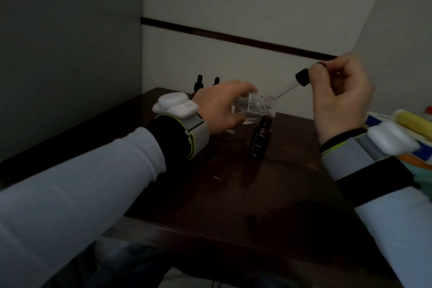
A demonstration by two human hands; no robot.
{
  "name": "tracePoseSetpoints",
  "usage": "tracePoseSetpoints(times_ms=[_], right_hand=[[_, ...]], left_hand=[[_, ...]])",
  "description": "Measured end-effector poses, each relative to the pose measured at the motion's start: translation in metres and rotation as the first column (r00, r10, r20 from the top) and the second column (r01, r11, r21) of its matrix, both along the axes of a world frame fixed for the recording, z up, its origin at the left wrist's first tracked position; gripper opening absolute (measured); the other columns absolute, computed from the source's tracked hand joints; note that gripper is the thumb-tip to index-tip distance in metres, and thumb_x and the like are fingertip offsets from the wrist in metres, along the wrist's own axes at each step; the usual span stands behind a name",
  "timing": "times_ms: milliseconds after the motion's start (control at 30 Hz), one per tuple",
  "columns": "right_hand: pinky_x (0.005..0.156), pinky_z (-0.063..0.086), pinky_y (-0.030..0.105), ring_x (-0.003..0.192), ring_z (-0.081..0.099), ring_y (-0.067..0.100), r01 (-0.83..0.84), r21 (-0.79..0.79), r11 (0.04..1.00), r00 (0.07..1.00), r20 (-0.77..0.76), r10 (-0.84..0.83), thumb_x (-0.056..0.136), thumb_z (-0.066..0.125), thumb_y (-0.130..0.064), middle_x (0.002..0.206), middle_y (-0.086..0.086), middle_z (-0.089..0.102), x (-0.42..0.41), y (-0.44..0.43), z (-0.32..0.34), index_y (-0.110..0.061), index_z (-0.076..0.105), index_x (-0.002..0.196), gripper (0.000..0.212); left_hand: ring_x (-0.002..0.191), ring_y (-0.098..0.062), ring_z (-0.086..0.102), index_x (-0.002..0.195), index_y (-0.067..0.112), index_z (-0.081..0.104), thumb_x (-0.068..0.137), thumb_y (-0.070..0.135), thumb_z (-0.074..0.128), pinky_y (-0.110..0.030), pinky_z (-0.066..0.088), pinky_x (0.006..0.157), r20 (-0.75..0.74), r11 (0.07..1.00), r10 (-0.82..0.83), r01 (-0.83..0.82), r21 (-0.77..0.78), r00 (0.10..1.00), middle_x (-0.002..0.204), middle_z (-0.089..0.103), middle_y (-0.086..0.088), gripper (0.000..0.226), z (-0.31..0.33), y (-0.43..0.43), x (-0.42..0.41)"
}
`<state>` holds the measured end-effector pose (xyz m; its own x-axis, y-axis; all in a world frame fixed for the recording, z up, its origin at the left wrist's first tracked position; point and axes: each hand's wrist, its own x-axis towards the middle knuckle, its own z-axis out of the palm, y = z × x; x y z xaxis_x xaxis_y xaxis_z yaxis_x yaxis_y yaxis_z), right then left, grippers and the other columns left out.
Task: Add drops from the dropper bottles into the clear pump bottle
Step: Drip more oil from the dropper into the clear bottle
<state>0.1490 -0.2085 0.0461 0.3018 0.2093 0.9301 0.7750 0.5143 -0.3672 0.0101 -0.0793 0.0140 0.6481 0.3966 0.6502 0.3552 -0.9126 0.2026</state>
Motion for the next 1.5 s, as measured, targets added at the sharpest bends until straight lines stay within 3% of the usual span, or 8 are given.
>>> tracePoseSetpoints(times_ms=[100,233,467,1000,1267,1500], right_hand=[[0.052,0.034,0.009,0.056,0.045,-0.004,-0.004,-0.113,0.994,0.999,0.05,0.01,0.085,0.06,-0.021,0.064,-0.016,0.049,-0.001,0.004,-0.004,-0.033,0.046,0.072,0.023],[0.051,0.036,0.016,0.057,0.045,0.002,0.051,-0.277,0.959,0.988,0.154,-0.008,0.082,0.062,-0.025,0.06,-0.012,0.048,-0.003,0.011,-0.013,-0.033,0.049,0.066,0.022],[0.049,0.033,0.013,0.055,0.043,0.001,0.011,-0.264,0.964,0.993,0.116,0.021,0.08,0.062,-0.025,0.056,-0.023,0.05,-0.001,0.011,-0.011,-0.032,0.05,0.066,0.02],[0.052,0.035,0.012,0.055,0.044,0.002,0.016,-0.316,0.949,0.994,0.112,0.02,0.08,0.063,-0.019,0.058,-0.012,0.048,-0.002,0.011,-0.012,-0.029,0.049,0.064,0.024],[0.053,0.032,0.006,0.053,0.045,-0.007,0.069,-0.027,0.997,0.997,-0.024,-0.07,0.084,0.056,-0.017,0.063,-0.015,0.044,0.0,0.002,0.001,-0.032,0.043,0.071,0.024],[0.05,0.03,0.008,0.047,0.041,-0.003,0.046,-0.114,0.992,0.999,0.026,-0.044,0.081,0.057,-0.019,0.057,-0.011,0.041,-0.001,0.004,-0.003,-0.03,0.042,0.067,0.023]], left_hand=[[0.109,-0.015,0.057,0.129,0.031,0.05,0.079,0.03,0.071,-0.038,0.049,0.086,0.026,1.0,-0.03,0.03,0.008,0.999,0.12,0.059,0.008,0.054,0.0,-0.001,0.0],[0.108,-0.016,0.057,0.129,0.029,0.05,0.08,0.031,0.071,-0.04,0.05,0.084,0.043,0.999,-0.04,0.038,0.037,0.998,0.119,0.059,0.006,0.052,0.0,-0.001,-0.001],[0.107,-0.015,0.057,0.128,0.03,0.05,0.08,0.032,0.071,-0.039,0.05,0.083,0.035,0.998,-0.038,0.036,0.047,0.999,0.12,0.059,0.008,0.053,0.0,0.0,0.0],[0.107,-0.014,0.057,0.129,0.032,0.049,0.08,0.031,0.07,-0.039,0.05,0.084,0.013,0.999,-0.022,0.022,0.032,1.0,0.12,0.058,0.009,0.053,-0.001,0.001,0.0],[0.11,-0.017,0.056,0.129,0.033,0.049,0.08,0.029,0.07,-0.041,0.049,0.087,-0.025,1.0,0.008,-0.008,-0.003,1.0,0.122,0.058,0.008,0.054,0.0,0.002,-0.001],[0.11,-0.018,0.056,0.129,0.033,0.049,0.08,0.03,0.07,-0.042,0.049,0.087,-0.023,1.0,0.012,-0.012,-0.008,1.0,0.12,0.058,0.008,0.054,-0.001,0.001,0.0]])
